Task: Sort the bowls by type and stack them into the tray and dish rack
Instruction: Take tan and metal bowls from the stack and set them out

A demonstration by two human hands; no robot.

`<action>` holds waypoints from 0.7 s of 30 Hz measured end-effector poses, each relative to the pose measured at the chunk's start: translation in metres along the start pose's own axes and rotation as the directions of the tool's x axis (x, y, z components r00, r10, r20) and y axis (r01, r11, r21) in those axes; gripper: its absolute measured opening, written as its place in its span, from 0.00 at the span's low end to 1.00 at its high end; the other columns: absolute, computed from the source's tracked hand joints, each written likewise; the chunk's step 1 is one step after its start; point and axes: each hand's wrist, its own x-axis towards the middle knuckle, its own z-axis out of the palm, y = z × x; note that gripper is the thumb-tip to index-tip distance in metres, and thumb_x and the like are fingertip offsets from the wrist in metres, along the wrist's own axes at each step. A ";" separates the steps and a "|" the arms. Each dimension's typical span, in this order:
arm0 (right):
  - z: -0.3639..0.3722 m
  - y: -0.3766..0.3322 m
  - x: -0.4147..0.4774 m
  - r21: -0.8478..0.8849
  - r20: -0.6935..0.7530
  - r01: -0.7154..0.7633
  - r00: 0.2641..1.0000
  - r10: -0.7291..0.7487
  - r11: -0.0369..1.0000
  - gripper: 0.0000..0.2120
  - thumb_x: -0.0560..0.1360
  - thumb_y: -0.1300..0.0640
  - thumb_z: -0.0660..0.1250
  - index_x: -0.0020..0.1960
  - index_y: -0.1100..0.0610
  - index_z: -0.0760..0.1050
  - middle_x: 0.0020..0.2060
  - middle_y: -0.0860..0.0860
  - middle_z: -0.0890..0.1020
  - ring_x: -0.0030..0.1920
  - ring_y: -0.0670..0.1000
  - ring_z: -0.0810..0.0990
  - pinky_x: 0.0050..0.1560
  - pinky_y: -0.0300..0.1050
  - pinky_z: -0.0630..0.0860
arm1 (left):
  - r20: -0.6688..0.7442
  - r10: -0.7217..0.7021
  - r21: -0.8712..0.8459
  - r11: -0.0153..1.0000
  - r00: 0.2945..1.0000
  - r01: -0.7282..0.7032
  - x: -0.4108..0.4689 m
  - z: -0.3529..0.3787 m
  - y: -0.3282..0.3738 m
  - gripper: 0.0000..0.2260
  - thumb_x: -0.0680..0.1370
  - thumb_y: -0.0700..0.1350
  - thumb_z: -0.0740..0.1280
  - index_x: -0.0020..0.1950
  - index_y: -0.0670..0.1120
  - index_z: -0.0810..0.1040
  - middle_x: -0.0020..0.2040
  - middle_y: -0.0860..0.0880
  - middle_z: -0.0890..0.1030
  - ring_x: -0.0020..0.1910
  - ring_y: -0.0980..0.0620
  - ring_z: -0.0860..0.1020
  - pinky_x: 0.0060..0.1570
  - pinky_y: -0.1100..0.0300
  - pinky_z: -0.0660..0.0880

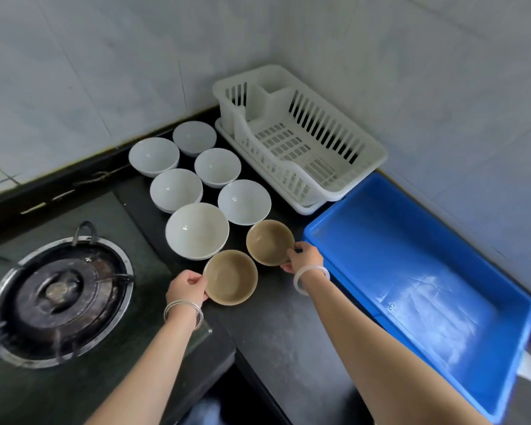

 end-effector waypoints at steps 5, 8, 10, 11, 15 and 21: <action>0.001 0.003 0.001 -0.008 0.020 -0.013 1.000 0.013 1.000 0.17 0.78 0.58 0.61 0.67 0.55 0.68 0.36 0.50 0.78 0.37 0.48 0.82 0.47 0.45 0.82 | -0.005 0.023 0.009 1.000 1.000 -0.023 0.001 0.002 0.002 0.08 0.73 0.36 0.67 0.37 0.47 0.75 0.42 0.42 0.79 0.41 0.43 0.79 0.47 0.50 0.80; -0.001 0.004 0.003 0.000 0.040 -0.016 0.999 0.016 1.000 0.18 0.78 0.57 0.61 0.67 0.55 0.68 0.37 0.49 0.78 0.37 0.48 0.82 0.47 0.45 0.81 | 0.006 0.034 0.030 0.999 0.999 -0.034 0.002 0.002 0.002 0.03 0.73 0.39 0.67 0.43 0.47 0.77 0.45 0.42 0.81 0.42 0.42 0.80 0.49 0.48 0.80; -0.002 0.004 0.003 0.002 0.062 -0.019 0.998 0.019 1.000 0.18 0.78 0.56 0.60 0.68 0.55 0.67 0.37 0.48 0.78 0.39 0.49 0.83 0.48 0.46 0.81 | 0.013 0.047 0.056 0.997 0.999 -0.048 0.002 0.003 0.002 0.03 0.74 0.40 0.67 0.45 0.47 0.78 0.44 0.44 0.82 0.44 0.42 0.81 0.51 0.46 0.79; -0.002 0.004 0.003 0.005 0.076 -0.024 0.997 0.023 1.000 0.18 0.79 0.55 0.60 0.68 0.55 0.67 0.37 0.48 0.77 0.40 0.49 0.83 0.48 0.46 0.81 | 0.012 0.058 0.077 0.995 0.998 -0.059 0.001 0.003 0.002 0.03 0.74 0.40 0.67 0.45 0.47 0.79 0.45 0.44 0.82 0.45 0.41 0.81 0.52 0.45 0.79; -0.005 0.004 -0.001 0.007 0.126 -0.039 0.991 0.038 0.999 0.18 0.79 0.52 0.58 0.68 0.53 0.67 0.48 0.51 0.79 0.42 0.50 0.83 0.47 0.45 0.81 | 0.022 0.103 0.178 0.978 0.994 -0.106 -0.007 0.003 0.005 0.10 0.75 0.42 0.64 0.54 0.45 0.80 0.52 0.43 0.82 0.53 0.40 0.79 0.56 0.46 0.76; -0.023 0.013 -0.020 0.017 0.121 0.041 0.992 -0.042 0.999 0.16 0.80 0.52 0.56 0.66 0.53 0.69 0.52 0.50 0.78 0.47 0.51 0.82 0.52 0.47 0.79 | 0.057 0.239 0.381 0.892 0.969 -0.242 -0.030 0.004 0.010 0.12 0.77 0.42 0.60 0.58 0.44 0.77 0.56 0.43 0.81 0.56 0.40 0.77 0.51 0.56 0.70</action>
